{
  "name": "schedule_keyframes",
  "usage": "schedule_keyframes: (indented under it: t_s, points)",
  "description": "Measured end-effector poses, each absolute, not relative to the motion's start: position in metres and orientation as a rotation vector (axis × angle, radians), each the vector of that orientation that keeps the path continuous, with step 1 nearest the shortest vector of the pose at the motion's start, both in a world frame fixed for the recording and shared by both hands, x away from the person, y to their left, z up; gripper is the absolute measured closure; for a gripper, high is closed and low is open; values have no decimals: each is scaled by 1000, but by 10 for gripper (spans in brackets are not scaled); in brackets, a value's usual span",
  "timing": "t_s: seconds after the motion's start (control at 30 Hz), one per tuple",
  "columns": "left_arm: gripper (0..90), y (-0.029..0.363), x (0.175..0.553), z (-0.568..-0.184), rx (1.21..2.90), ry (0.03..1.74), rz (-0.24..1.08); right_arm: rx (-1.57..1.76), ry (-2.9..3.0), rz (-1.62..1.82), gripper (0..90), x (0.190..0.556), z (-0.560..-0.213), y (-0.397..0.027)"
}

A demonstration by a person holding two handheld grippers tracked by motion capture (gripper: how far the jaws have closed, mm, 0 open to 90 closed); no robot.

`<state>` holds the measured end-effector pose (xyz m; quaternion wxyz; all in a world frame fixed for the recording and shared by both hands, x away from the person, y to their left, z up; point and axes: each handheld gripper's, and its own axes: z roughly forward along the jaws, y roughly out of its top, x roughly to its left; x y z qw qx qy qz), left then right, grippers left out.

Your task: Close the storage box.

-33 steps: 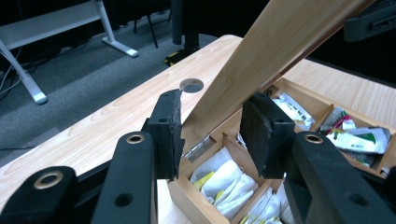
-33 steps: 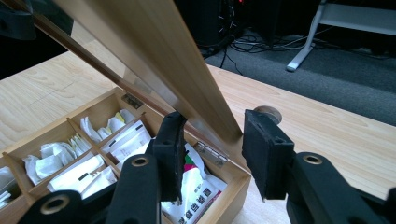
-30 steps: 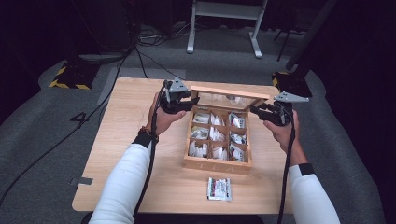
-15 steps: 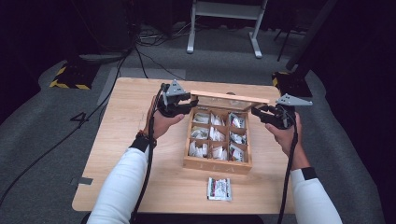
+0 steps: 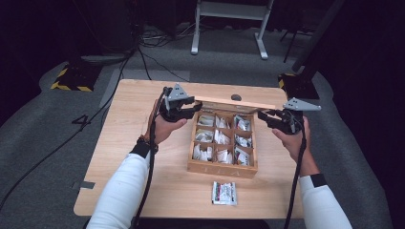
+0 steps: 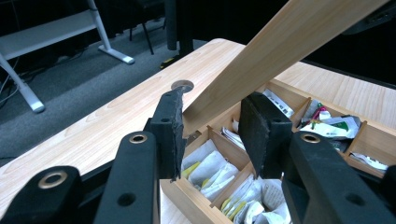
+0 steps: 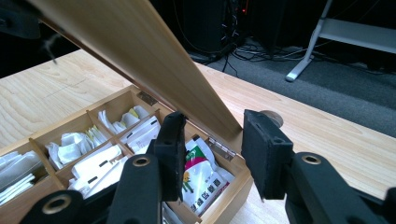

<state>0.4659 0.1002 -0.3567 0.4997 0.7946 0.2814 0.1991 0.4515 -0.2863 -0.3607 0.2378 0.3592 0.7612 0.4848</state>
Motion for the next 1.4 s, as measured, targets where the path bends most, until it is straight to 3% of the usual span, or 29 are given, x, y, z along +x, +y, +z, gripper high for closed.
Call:
schedule_keyframes:
  t_s: [1.4]
  points:
    - [566, 112, 426, -378, 1926, 604, 433, 928, 2126, 1319, 578, 412, -377, -287]
